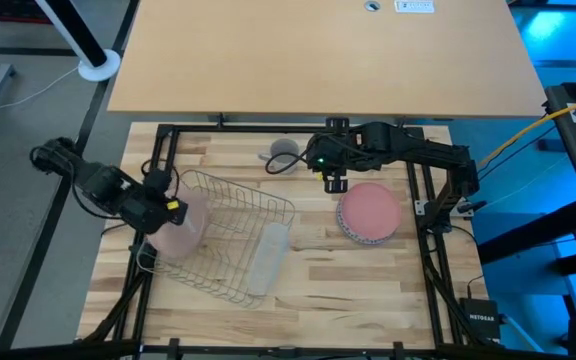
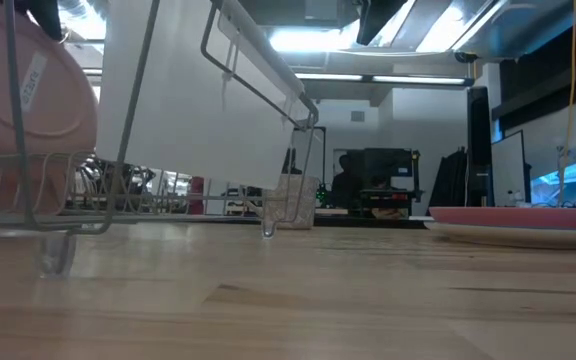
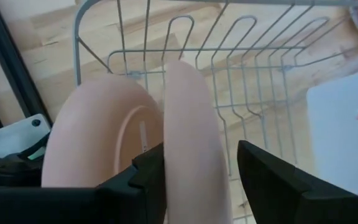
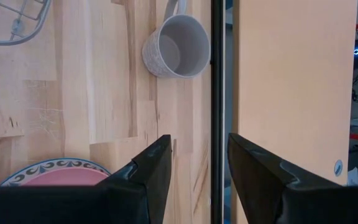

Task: Sort dishes
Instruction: Put the pink plate in the dish rack

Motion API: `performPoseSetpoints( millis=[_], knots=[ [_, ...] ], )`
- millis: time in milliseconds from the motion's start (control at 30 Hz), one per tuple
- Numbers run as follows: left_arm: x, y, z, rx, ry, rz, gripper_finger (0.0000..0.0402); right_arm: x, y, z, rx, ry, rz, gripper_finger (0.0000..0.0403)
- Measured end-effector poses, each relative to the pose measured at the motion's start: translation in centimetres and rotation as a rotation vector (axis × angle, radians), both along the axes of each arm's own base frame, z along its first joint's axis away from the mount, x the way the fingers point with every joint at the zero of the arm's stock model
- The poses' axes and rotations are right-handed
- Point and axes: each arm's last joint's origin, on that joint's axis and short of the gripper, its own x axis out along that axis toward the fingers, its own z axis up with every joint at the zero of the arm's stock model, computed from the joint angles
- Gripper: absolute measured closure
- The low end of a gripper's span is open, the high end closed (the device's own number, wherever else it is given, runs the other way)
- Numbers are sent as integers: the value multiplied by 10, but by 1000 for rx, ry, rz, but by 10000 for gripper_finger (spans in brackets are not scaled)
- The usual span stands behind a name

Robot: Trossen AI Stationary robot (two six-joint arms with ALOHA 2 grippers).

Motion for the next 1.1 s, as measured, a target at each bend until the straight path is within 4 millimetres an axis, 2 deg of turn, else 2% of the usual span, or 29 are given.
performPoseSetpoints(
  millis=[233, 600, 967, 1100],
  knots=[
    [-7, 7, 4, -24, -38, 29, 231, 0, 0, 0, 0, -1, 0, 242],
    [-11, 17, 3, 60, 48, -8, 231, 0, 0, 0, 0, -2, 0, 242],
    [-4, 21, 4, 72, 9, 33, 231, 0, 0, 0, 0, -3, 0, 242],
    [1, 22, 4, 39, -37, 132, 231, 0, 0, 0, 0, -3, 0, 242]
  ],
)
